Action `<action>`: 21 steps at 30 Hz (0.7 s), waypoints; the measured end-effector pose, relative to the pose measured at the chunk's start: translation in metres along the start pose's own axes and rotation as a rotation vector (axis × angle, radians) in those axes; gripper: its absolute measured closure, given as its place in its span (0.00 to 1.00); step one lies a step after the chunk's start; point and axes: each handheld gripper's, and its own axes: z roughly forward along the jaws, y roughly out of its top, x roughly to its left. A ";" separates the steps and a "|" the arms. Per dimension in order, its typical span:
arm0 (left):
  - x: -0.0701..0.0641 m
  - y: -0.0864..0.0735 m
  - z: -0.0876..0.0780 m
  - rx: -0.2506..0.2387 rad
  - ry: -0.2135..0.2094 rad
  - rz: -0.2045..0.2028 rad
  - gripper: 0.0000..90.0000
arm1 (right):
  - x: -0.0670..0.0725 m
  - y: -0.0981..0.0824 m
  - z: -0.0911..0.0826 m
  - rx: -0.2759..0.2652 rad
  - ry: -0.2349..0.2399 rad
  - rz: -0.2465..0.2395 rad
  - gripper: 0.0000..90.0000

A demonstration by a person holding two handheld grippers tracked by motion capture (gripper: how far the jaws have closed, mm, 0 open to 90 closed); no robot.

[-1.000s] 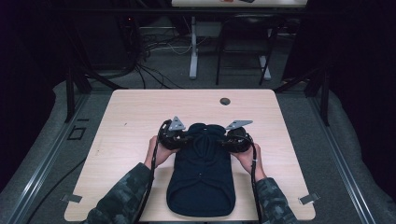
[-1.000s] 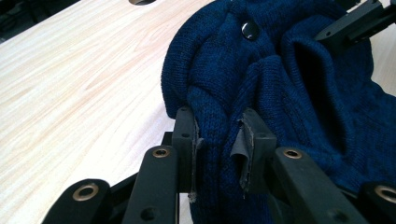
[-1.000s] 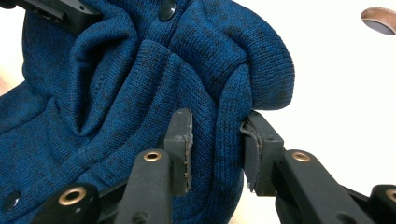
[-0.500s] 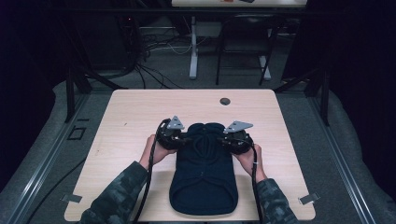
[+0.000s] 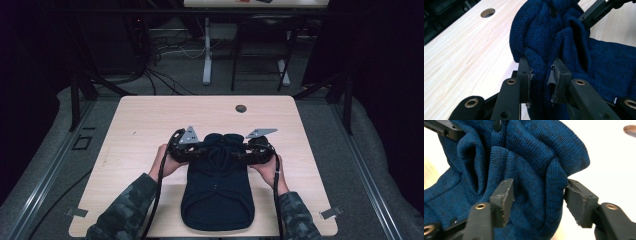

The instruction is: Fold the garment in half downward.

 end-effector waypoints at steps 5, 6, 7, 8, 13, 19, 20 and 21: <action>-0.002 0.000 -0.001 -0.006 0.001 0.016 0.81 | -0.005 0.002 0.001 0.003 0.021 0.056 0.36; -0.002 0.000 -0.002 -0.006 0.004 0.019 0.81 | -0.005 0.002 0.001 0.002 0.019 0.056 0.39; -0.002 0.000 -0.002 -0.009 0.002 0.021 0.81 | -0.005 0.002 0.001 0.002 0.019 0.056 0.39; -0.003 0.000 -0.002 -0.008 0.001 0.022 0.81 | -0.005 0.003 0.000 0.007 0.019 0.057 0.43; -0.003 -0.002 -0.005 -0.010 0.012 0.025 0.81 | 0.000 0.004 -0.003 0.005 -0.021 0.022 0.65; 0.000 -0.005 -0.006 -0.006 0.003 0.004 0.79 | 0.008 0.004 -0.007 -0.034 -0.057 -0.029 0.75; 0.001 -0.005 -0.006 0.001 0.001 0.002 0.79 | 0.010 0.004 -0.007 -0.045 -0.057 -0.040 0.76; 0.001 -0.006 -0.006 0.000 0.000 -0.005 0.78 | 0.012 0.003 -0.009 -0.047 -0.067 -0.057 0.77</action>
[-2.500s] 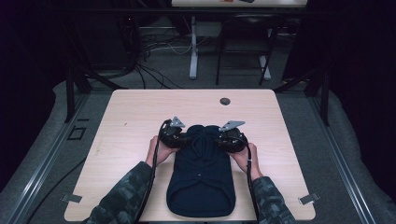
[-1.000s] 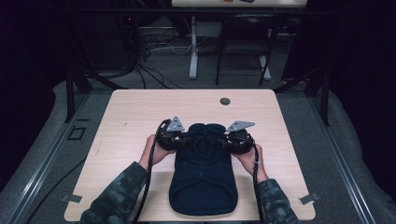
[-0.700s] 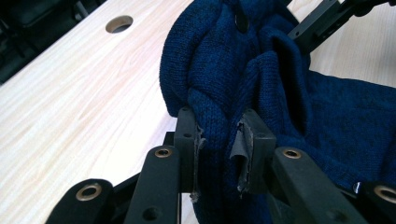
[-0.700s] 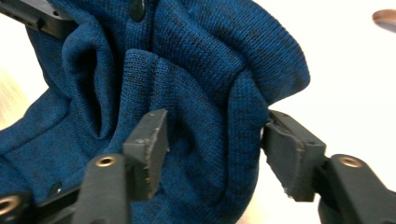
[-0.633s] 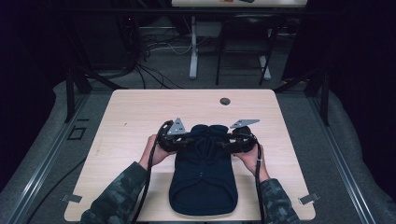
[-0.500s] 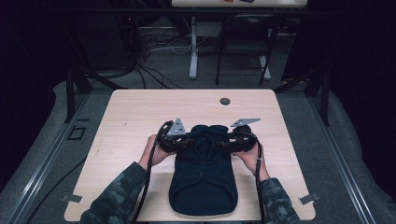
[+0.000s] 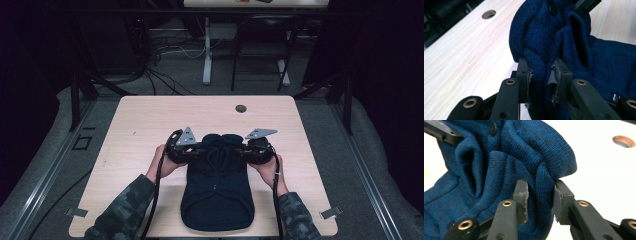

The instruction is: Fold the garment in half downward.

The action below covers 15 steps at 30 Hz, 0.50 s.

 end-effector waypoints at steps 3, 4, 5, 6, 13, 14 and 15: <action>0.002 -0.002 0.000 0.020 -0.022 -0.037 0.74 | 0.006 -0.002 -0.005 -0.025 -0.020 -0.045 0.78; 0.002 -0.002 0.000 0.020 -0.022 -0.037 0.73 | 0.008 -0.002 -0.005 -0.036 -0.023 -0.051 0.79; 0.001 -0.003 0.000 0.023 -0.019 -0.040 0.73 | 0.011 -0.003 -0.006 -0.046 -0.032 -0.067 0.79; 0.000 -0.004 -0.001 0.022 -0.016 -0.041 0.73 | 0.012 -0.004 -0.007 -0.048 -0.035 -0.085 0.79; -0.009 -0.007 -0.005 0.002 0.020 -0.004 0.75 | 0.018 -0.008 -0.013 -0.065 -0.033 -0.105 0.78; -0.010 -0.008 -0.005 -0.007 0.024 -0.007 0.75 | 0.018 -0.008 -0.013 -0.065 -0.033 -0.105 0.78; -0.011 -0.009 -0.006 -0.013 0.023 -0.005 0.76 | 0.017 -0.009 -0.014 -0.062 -0.027 -0.104 0.77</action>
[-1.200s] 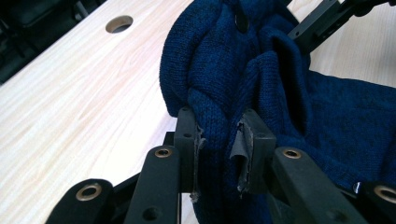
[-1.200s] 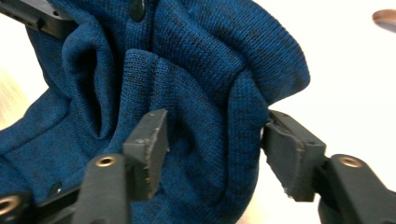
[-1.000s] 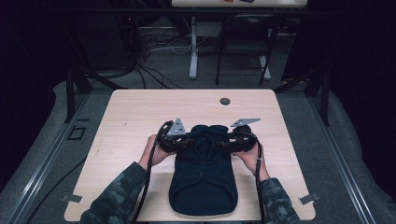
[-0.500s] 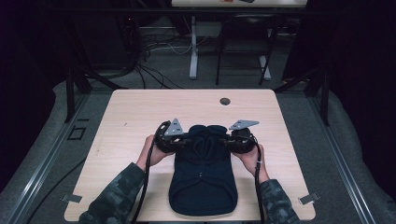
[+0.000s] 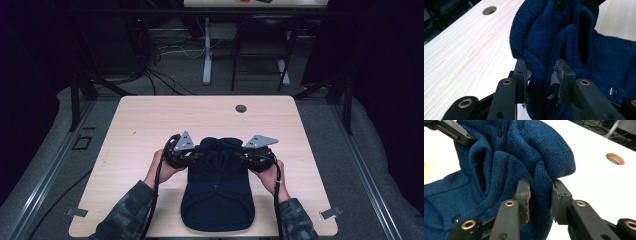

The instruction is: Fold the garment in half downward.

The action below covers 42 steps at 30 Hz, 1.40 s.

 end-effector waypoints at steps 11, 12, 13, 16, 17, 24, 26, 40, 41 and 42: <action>-0.010 -0.002 -0.003 -0.054 0.046 0.033 0.79 | -0.003 -0.002 -0.005 0.038 0.038 0.036 0.65; -0.010 -0.002 -0.003 -0.059 0.049 0.037 0.79 | -0.004 -0.003 -0.005 0.043 0.036 0.050 0.61; -0.012 -0.002 -0.003 -0.062 0.049 0.042 0.79 | -0.005 -0.003 -0.005 0.048 0.043 0.058 0.57; -0.013 -0.002 -0.003 -0.069 0.056 0.056 0.79 | -0.006 -0.004 0.001 0.065 0.029 0.103 0.42; -0.013 -0.002 -0.003 -0.071 0.049 0.059 0.79 | -0.006 -0.004 0.001 0.065 0.029 0.103 0.42; -0.013 -0.003 -0.008 -0.076 0.043 0.093 0.79 | -0.012 -0.007 0.008 0.049 0.088 0.168 0.54; -0.012 -0.004 -0.009 -0.070 0.032 0.076 0.78 | -0.010 -0.007 0.005 0.020 0.060 0.139 0.70; -0.012 -0.008 -0.004 -0.003 -0.019 0.008 0.66 | 0.003 -0.008 0.000 -0.030 -0.005 0.019 0.83; -0.013 -0.008 -0.005 -0.011 -0.003 0.021 0.71 | 0.004 -0.008 -0.001 -0.036 -0.016 0.014 0.83; -0.013 -0.008 -0.006 -0.016 0.007 0.029 0.74 | 0.004 -0.008 -0.002 -0.038 -0.024 0.005 0.83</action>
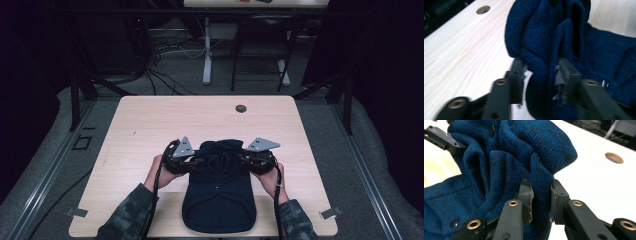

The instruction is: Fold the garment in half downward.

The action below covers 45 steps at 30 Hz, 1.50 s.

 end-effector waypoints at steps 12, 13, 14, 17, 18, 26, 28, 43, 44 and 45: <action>-0.011 0.006 -0.011 -0.077 0.158 0.131 0.81 | -0.001 0.006 -0.008 -0.010 0.032 -0.019 0.74; -0.012 0.006 -0.011 -0.081 0.157 0.134 0.81 | -0.004 0.007 -0.009 0.008 0.073 0.009 0.64; -0.012 0.007 -0.012 -0.081 0.154 0.134 0.81 | -0.005 0.008 -0.009 0.024 0.092 0.028 0.61; -0.014 0.008 -0.013 -0.078 0.151 0.143 0.81 | -0.008 0.009 -0.007 0.052 0.134 0.073 0.52; -0.014 0.009 -0.013 -0.083 0.155 0.148 0.81 | -0.008 0.009 -0.007 0.052 0.134 0.073 0.52; -0.018 0.014 -0.022 -0.112 0.195 0.217 0.81 | -0.005 0.006 0.001 0.098 0.093 0.076 0.73; -0.016 0.014 -0.023 -0.112 0.181 0.200 0.80 | -0.004 0.006 -0.001 0.076 0.081 0.069 0.77; -0.005 0.011 -0.011 -0.014 0.011 0.035 0.62 | 0.007 -0.003 -0.007 -0.091 -0.034 -0.127 0.87; -0.007 0.011 -0.010 -0.012 0.018 0.047 0.67 | 0.007 -0.004 -0.007 -0.079 -0.039 -0.128 0.87; -0.009 0.011 -0.009 -0.004 0.021 0.066 0.67 | 0.007 -0.004 -0.007 -0.079 -0.039 -0.128 0.87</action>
